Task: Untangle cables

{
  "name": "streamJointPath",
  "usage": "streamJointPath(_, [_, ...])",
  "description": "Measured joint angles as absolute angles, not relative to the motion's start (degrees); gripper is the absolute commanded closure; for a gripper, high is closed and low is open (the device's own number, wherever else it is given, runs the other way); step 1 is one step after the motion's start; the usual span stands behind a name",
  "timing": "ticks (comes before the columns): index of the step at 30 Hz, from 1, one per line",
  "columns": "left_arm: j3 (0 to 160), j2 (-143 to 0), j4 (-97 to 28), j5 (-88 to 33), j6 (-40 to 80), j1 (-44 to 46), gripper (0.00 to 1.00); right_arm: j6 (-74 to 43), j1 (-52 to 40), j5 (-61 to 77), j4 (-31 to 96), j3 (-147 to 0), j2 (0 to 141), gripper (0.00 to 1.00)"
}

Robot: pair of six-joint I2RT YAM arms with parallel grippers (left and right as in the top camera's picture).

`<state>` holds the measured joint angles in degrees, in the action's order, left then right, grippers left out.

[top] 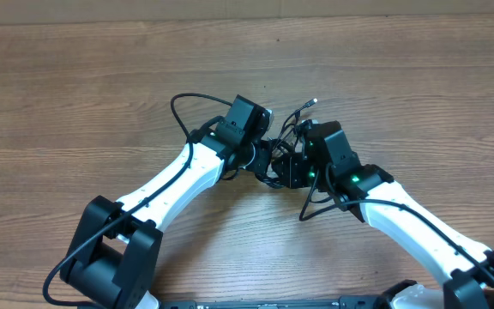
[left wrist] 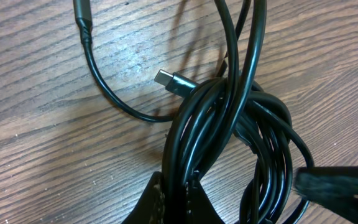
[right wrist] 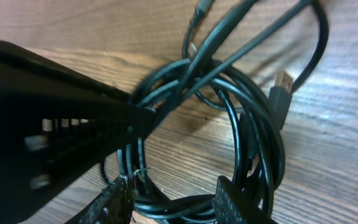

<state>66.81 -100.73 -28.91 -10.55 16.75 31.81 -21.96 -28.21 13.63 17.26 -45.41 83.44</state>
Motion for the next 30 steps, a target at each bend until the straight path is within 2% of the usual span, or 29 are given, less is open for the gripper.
streamJointPath(22, [66.78, -100.73, -30.13, -16.56, 18.06, 32.29, 0.96, -23.73, -28.67, 6.04, 14.15, -46.54, 96.18, 0.53])
streamJointPath(28, [66.78, -100.73, -29.87, -16.27, 18.06, 32.27, 0.96, -23.79, -28.95, 5.93, 13.47, -48.23, 99.98, 0.60])
streamJointPath(30, [66.78, -100.73, -29.82, -15.88, 18.06, 32.27, 0.96, -23.97, -28.95, 5.72, 13.56, -48.47, 100.29, 0.66])
